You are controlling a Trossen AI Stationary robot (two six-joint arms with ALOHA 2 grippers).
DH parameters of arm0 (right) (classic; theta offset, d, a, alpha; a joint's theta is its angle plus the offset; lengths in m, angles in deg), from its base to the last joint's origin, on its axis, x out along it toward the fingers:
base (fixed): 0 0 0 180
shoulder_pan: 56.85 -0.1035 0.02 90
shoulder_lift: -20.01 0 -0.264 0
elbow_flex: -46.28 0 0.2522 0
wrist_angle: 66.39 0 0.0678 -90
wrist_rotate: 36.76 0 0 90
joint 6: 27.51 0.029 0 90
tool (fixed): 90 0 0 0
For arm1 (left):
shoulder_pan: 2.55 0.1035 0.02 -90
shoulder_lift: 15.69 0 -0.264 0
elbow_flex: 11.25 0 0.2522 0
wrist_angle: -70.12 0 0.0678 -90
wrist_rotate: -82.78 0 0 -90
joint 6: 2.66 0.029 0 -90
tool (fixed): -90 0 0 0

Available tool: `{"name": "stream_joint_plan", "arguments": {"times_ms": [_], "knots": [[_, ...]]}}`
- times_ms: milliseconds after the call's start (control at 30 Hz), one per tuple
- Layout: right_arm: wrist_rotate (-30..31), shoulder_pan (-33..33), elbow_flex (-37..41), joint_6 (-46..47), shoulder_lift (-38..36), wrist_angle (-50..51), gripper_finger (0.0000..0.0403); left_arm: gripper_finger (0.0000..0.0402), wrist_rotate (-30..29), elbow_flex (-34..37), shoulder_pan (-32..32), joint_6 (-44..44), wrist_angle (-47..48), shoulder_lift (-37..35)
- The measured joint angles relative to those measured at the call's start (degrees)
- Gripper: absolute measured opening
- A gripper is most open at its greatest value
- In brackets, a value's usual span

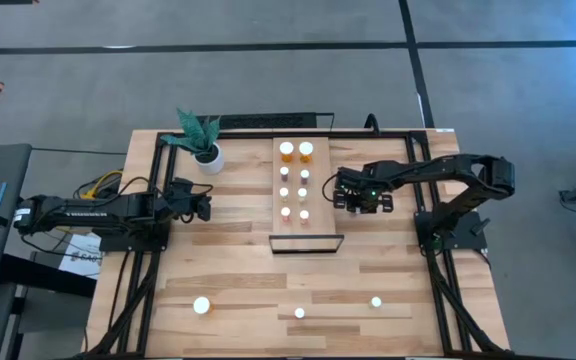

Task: Pick and place medicine bottles onto shelf by color
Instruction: Put the blue pill bottle on the shelf aligned with the other blue pill bottles

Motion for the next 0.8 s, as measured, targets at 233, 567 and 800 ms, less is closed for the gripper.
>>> {"name": "stream_joint_plan", "arguments": {"times_ms": [233, 567, 800], "knots": [[-0.1, -0.1, -2.3, 0.1, 0.0, 2.3, 0.014, 0.0091, 0.0, 0.0, 0.0, 0.0, 0.0, 0.0], [3.8, -1.1, -9.0, -0.6, 2.5, 6.6, 0.014, 0.0091, 0.0, 0.0, 0.0, 0.0, 0.0, 0.0], [4.7, -0.6, -21.7, -5.0, 12.1, 18.6, 0.0122, 0.0091, 0.0, 0.0, 0.0, 0.0, 0.0, 0.0]]}}
